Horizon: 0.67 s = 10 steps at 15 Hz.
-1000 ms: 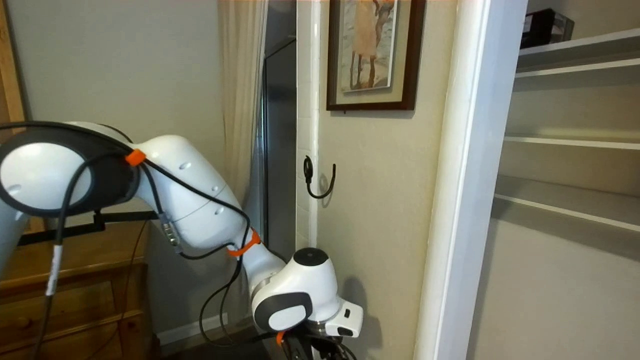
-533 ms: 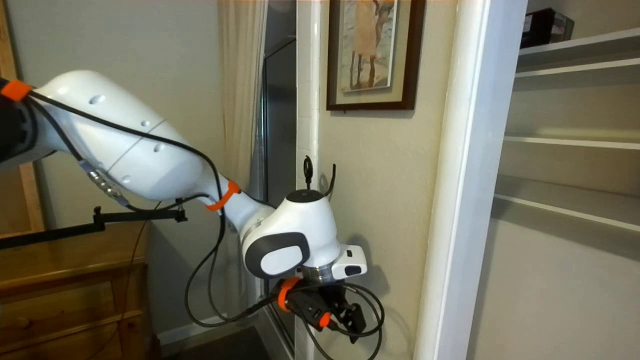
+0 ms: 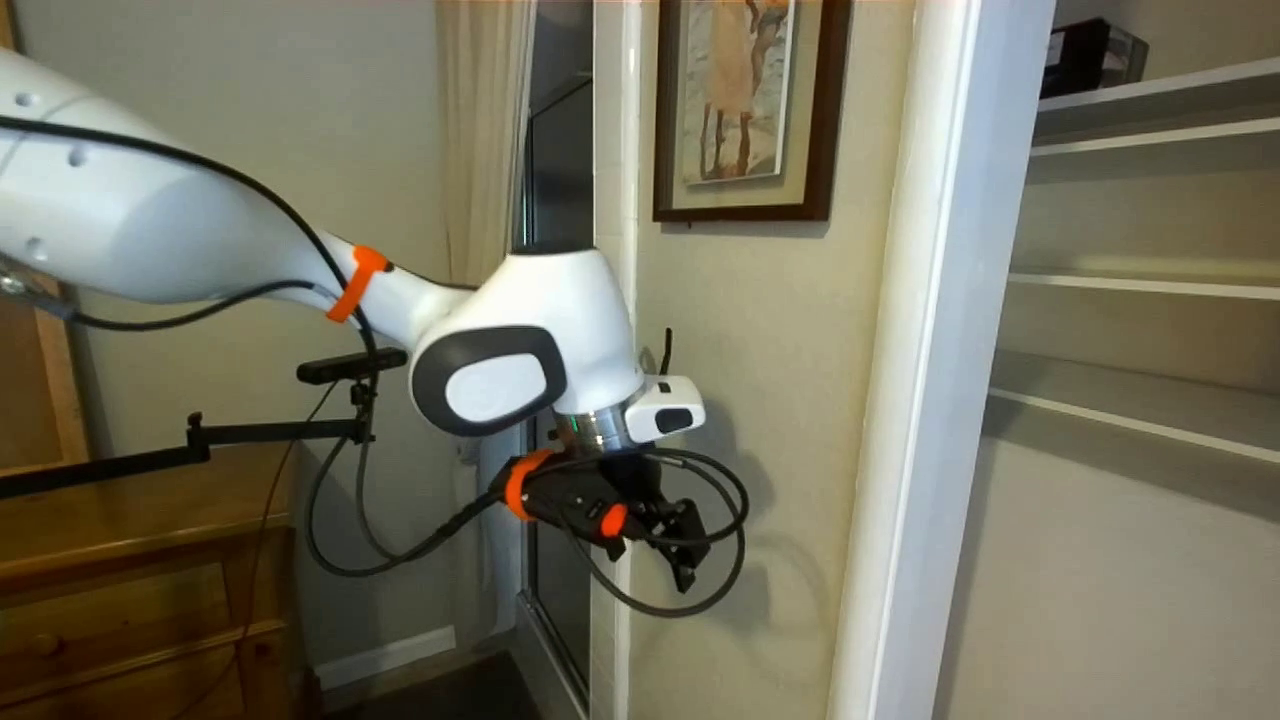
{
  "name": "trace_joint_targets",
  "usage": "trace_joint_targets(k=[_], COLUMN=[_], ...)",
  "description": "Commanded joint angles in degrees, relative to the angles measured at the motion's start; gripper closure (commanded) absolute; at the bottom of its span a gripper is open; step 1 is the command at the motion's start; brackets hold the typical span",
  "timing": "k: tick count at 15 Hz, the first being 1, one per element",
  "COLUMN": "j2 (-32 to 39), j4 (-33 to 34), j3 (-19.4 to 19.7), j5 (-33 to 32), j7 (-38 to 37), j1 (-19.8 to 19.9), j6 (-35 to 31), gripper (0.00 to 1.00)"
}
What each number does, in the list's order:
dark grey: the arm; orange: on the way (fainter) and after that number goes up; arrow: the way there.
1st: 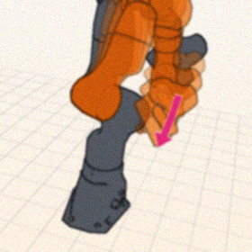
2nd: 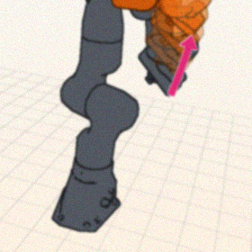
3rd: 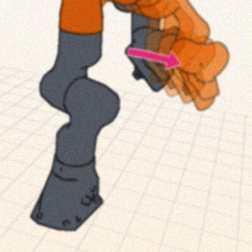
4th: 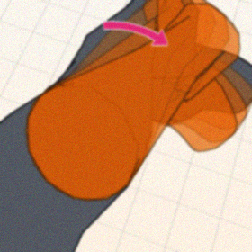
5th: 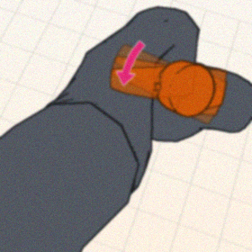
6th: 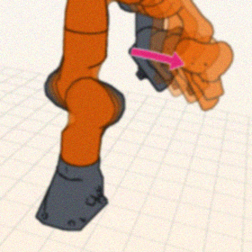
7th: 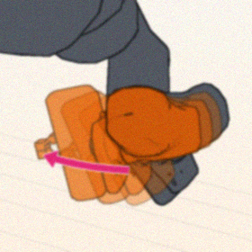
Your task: Remove the towel from the hook
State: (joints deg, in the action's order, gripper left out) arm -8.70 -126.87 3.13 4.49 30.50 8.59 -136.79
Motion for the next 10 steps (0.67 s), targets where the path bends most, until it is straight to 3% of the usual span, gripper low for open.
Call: trace_joint_targets(k=[1,5,10], j2=[-7.5,-11.6,-11.6], j4=[-0.5,0.2,0.3], j3=[2.9,5.6,6.2], j5=[0.5,3.2,3.2], j7=[0.1,2.9,2.6], j1=[-2.3,-5.1,-6.4], j6=[10.2,17.2,17.0], gripper=[0.0,0.0,0.0])
